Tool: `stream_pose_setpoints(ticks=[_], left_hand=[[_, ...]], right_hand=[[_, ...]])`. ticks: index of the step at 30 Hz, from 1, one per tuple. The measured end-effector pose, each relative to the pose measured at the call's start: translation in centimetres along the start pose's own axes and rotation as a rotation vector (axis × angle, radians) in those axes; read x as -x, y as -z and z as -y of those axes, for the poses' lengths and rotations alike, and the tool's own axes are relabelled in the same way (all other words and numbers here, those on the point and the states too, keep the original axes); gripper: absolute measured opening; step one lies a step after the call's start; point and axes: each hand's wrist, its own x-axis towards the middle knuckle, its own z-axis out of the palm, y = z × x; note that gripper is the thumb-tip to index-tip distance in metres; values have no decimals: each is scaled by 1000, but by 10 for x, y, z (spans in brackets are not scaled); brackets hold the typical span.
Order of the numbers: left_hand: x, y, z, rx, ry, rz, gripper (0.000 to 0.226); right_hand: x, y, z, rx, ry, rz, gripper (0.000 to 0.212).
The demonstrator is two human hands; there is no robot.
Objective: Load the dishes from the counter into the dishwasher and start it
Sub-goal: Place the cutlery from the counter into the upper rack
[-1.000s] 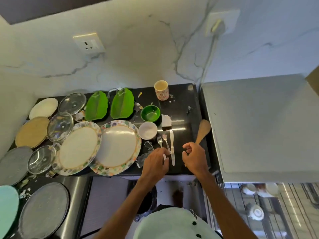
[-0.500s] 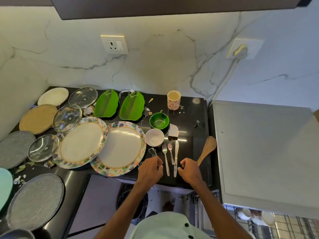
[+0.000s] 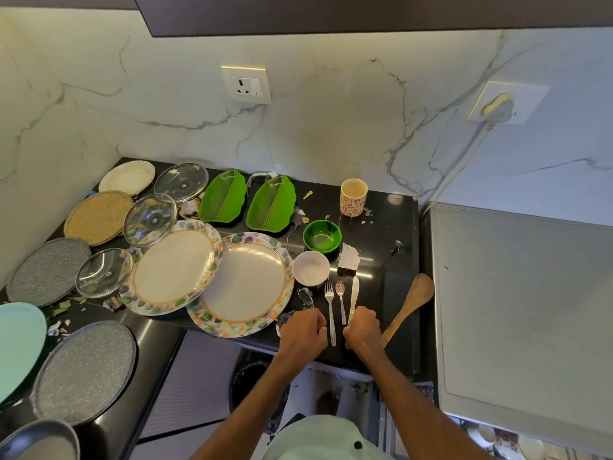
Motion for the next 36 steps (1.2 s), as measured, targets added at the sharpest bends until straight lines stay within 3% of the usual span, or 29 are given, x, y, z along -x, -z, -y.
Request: stream_pose_setpoints(ticks=[5,18,27,36], left_hand=[[-3,-2,-2,-15,13,14,13],[-20,-3,-15,5,-11,49,11],[-34,4,-7,-3,38,53,12],[-51,3,-4,-15,60,85,13]], right_hand=[[-1,2,1,-112,-110,-5,25],[-16,13,-3,-47,-139,-111,14],[-49,40,-2,-59,-175,-99,33],[-65,34,16,-41,-224,-53,34]])
